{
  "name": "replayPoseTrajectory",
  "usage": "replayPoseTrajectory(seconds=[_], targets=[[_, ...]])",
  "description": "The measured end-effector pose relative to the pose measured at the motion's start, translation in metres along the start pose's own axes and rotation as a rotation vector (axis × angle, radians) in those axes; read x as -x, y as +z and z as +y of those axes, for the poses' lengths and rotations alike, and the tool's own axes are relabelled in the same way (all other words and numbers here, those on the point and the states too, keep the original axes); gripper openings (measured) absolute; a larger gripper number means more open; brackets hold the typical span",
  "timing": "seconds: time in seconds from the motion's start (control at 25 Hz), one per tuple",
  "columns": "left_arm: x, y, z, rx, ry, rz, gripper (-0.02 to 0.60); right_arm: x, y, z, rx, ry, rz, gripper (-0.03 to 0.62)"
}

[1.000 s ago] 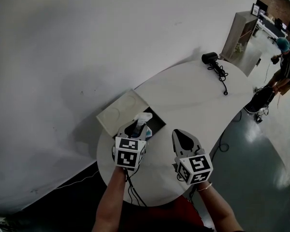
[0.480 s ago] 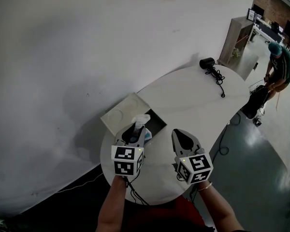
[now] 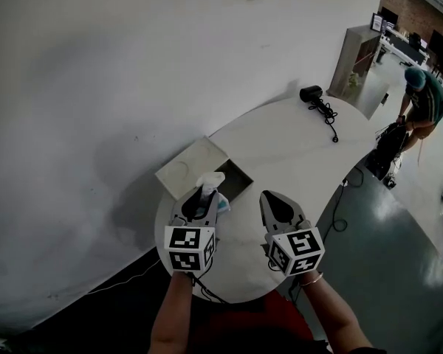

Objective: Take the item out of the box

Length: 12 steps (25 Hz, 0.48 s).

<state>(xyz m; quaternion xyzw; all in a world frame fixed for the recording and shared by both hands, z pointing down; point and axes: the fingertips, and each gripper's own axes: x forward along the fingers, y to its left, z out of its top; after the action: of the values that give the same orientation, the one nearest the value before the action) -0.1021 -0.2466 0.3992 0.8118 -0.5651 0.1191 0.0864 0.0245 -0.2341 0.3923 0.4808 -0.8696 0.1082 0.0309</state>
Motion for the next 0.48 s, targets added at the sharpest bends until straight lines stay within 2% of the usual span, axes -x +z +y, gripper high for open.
replayPoseTrajectory(seconds=[0.48], targets=[[0.048,0.006,-0.007,0.007,0.011,-0.091,0.133,0.027,0.005,0.019,0.020,-0.023,-0.044,0.014]])
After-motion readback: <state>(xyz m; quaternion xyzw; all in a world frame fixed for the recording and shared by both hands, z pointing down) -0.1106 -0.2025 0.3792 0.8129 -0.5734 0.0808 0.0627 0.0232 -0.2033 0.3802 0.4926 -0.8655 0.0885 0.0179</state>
